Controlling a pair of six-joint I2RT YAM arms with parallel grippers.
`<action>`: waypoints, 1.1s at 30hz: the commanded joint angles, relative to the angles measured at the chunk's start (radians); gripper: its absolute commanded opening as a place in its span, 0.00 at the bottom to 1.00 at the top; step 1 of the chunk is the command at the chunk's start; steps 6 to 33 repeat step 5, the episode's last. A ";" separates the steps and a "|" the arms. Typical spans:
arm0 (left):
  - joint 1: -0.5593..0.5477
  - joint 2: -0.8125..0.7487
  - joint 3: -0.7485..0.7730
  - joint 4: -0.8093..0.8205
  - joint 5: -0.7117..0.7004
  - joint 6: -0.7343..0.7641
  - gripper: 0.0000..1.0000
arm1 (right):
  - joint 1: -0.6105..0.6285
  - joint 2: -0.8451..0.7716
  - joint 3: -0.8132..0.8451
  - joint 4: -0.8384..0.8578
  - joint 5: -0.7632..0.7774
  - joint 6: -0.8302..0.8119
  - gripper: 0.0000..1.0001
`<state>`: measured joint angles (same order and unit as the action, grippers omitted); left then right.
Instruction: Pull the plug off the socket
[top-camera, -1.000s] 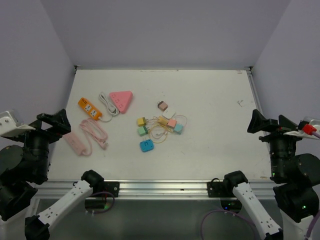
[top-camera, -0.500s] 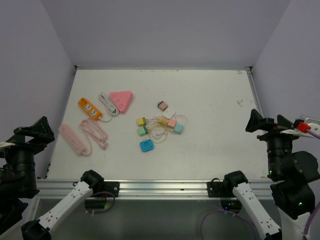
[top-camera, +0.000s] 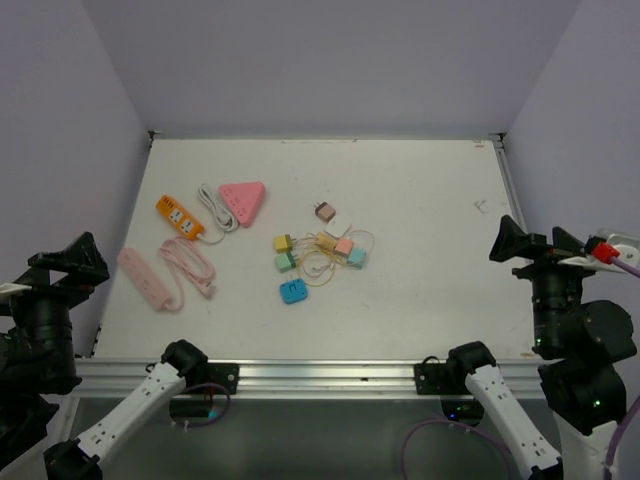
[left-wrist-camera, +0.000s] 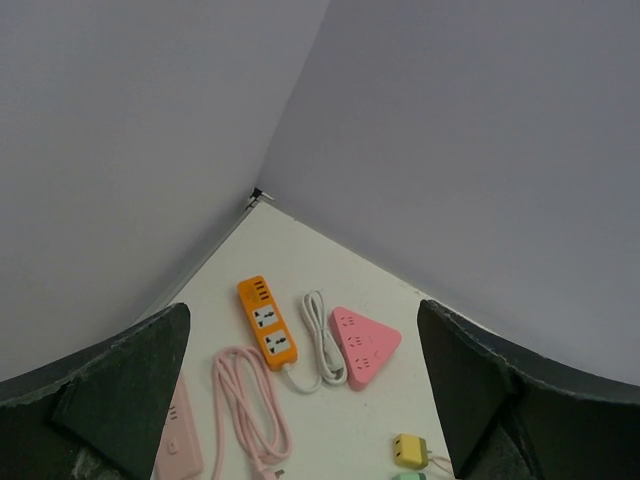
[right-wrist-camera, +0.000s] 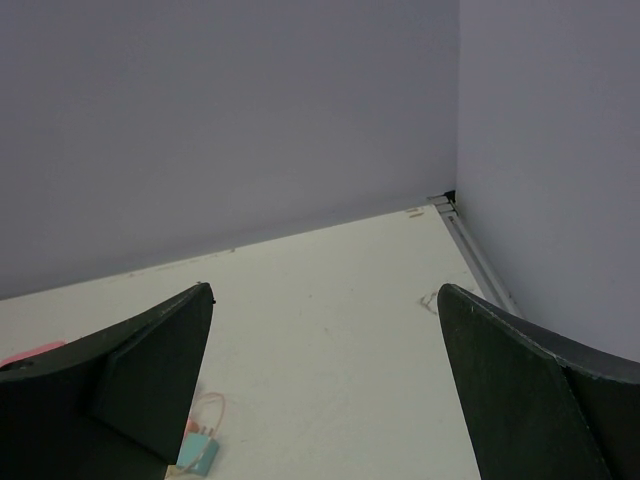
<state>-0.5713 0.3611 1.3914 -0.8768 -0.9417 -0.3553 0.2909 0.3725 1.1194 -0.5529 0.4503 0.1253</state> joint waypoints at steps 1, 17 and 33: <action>0.004 0.002 -0.019 0.047 -0.008 0.012 1.00 | 0.004 0.023 -0.004 0.047 -0.018 -0.015 0.99; 0.004 0.009 -0.029 0.052 -0.003 0.009 1.00 | 0.002 0.025 -0.007 0.056 -0.025 -0.016 0.99; 0.004 0.009 -0.029 0.052 -0.003 0.009 1.00 | 0.002 0.025 -0.007 0.056 -0.025 -0.016 0.99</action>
